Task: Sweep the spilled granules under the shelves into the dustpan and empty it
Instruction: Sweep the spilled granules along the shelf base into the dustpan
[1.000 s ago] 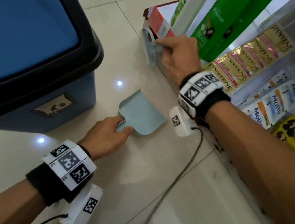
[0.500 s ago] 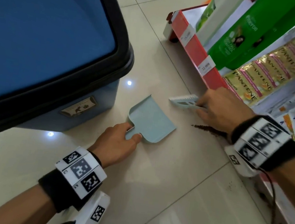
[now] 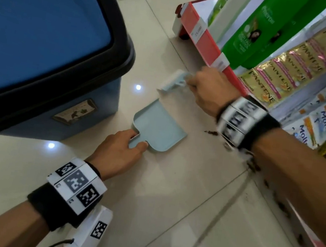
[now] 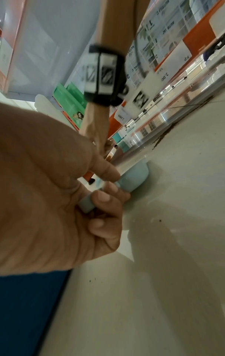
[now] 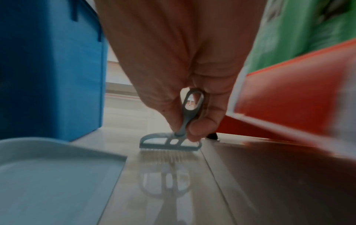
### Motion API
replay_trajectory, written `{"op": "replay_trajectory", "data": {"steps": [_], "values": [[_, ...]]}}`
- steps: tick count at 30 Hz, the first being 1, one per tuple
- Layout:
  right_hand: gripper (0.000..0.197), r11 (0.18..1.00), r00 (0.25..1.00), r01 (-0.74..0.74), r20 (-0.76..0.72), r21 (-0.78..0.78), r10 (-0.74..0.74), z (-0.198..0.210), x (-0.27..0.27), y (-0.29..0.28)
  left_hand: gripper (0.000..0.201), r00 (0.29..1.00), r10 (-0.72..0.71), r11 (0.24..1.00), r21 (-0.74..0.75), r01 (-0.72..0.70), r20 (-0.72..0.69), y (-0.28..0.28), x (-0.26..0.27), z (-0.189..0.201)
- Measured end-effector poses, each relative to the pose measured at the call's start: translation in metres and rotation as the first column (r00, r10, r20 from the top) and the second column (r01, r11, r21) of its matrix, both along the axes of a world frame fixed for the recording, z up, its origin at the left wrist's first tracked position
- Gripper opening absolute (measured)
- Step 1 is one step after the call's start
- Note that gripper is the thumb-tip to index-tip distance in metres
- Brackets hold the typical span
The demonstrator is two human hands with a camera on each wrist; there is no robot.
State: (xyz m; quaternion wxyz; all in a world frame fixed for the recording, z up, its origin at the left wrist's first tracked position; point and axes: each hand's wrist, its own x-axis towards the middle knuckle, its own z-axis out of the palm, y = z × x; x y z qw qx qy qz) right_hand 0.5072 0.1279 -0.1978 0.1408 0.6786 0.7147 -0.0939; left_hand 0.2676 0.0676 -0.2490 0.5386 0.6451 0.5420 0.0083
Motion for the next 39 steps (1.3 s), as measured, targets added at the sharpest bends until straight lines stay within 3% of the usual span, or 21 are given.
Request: {"op": "replay_trajectory", "data": {"steps": [4, 7, 12, 17, 25, 30, 35, 39], "values": [[0.030, 0.993, 0.995, -0.030, 0.092, -0.114, 0.040, 0.014, 0.029, -0.071, 0.030, 1.000, 0.023, 1.000, 0.008, -0.023, 0.002, 0.005, -0.003, 0.001], [0.023, 0.997, 0.997, 0.037, 0.073, -0.070, -0.032, 0.026, 0.030, -0.090, 0.026, 1.000, 0.017, 1.000, 0.016, -0.017, 0.005, 0.008, 0.000, 0.001], [0.021, 0.976, 0.992, 0.123, -0.051, 0.181, -0.115, 0.023, 0.008, -0.042, 0.025, 1.000, 0.005, 1.000, 0.011, -0.005, 0.014, 0.011, 0.014, 0.001], [0.030, 0.938, 0.982, 0.183, -0.020, 0.293, -0.185, -0.010, -0.016, 0.028, 0.026, 0.999, 0.024, 1.000, 0.000, -0.024, 0.029, 0.016, 0.021, -0.001], [0.022, 0.895, 0.938, 0.344, -0.056, 0.283, -0.343, -0.045, -0.027, 0.058, 0.033, 1.000, 0.016, 1.000, -0.016, -0.016, 0.020, 0.020, 0.017, -0.006], [0.022, 0.913, 0.926, 0.369, 0.015, 0.171, -0.377, -0.047, -0.011, 0.023, 0.030, 0.999, 0.021, 1.000, -0.005, -0.021, 0.024, 0.019, 0.018, -0.001], [0.024, 0.892, 0.889, 0.451, 0.069, 0.035, -0.453, -0.017, 0.005, -0.050, 0.029, 1.000, -0.008, 1.000, -0.007, 0.008, 0.030, 0.013, 0.017, 0.001], [0.018, 0.920, 0.917, 0.389, 0.073, 0.052, -0.392, 0.010, -0.002, -0.073, 0.036, 0.999, -0.040, 0.999, -0.026, 0.041, 0.025, 0.007, 0.017, 0.002]]}}
